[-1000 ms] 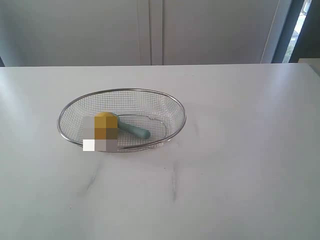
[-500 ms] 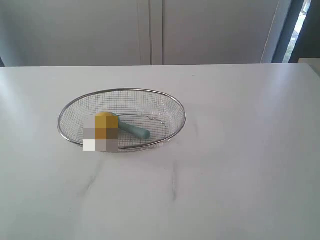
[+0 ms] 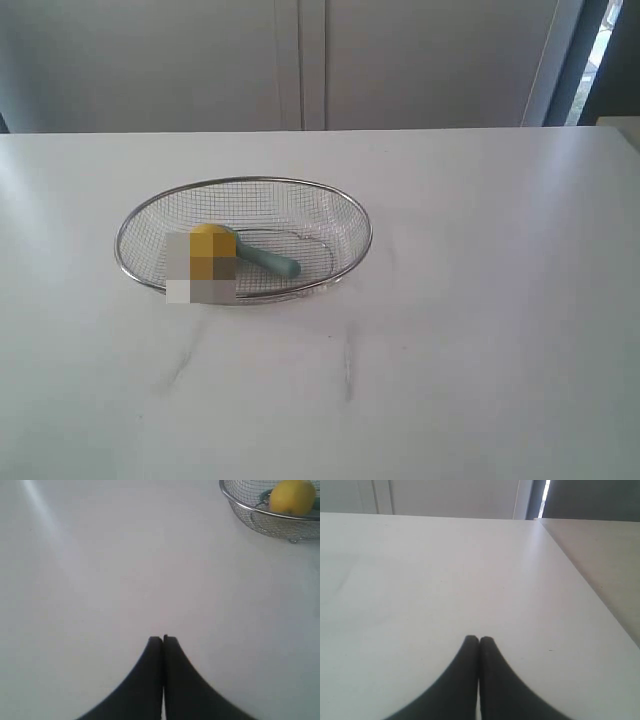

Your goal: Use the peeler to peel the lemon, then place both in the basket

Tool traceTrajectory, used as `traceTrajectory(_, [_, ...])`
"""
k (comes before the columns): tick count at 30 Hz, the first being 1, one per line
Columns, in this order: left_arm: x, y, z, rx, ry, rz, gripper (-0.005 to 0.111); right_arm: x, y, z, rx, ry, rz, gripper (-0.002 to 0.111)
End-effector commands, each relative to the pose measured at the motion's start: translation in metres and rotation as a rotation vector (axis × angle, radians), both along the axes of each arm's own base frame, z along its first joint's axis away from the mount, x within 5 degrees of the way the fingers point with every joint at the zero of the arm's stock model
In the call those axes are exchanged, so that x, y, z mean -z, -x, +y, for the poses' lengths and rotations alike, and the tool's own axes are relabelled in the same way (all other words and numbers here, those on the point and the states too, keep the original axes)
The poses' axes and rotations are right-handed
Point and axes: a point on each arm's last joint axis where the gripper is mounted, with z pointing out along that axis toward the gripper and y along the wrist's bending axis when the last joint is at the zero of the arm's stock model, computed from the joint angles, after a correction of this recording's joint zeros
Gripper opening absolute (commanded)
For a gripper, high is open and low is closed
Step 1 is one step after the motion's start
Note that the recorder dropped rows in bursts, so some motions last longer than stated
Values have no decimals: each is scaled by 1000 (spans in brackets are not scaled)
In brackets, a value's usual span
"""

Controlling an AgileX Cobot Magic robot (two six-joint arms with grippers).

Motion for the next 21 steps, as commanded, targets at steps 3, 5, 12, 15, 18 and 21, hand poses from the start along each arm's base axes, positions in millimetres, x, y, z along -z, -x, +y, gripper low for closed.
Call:
traceTrajectory(3, [1,0,-1,-6,25,-8,0,1,0,0,5,6,-2,0])
traceTrajectory(5, [1,0,-1,-5,23,-8,0,1,0,0,5,6,-2,0])
traceTrajectory(12, [1,0,-1,-5,23,-4,0,1,0,0,5,6,-2,0])
traceTrajectory(15, [1,0,-1,-5,23,-4,0,1,0,0,5,6,-2,0])
traceTrajectory(18, [1,0,0,-24,22,-4,0,1,0,0,5,6,-2,0])
traceTrajectory(21, [1,0,2,-55,22,-5,0,1,0,0,5,6,-2,0])
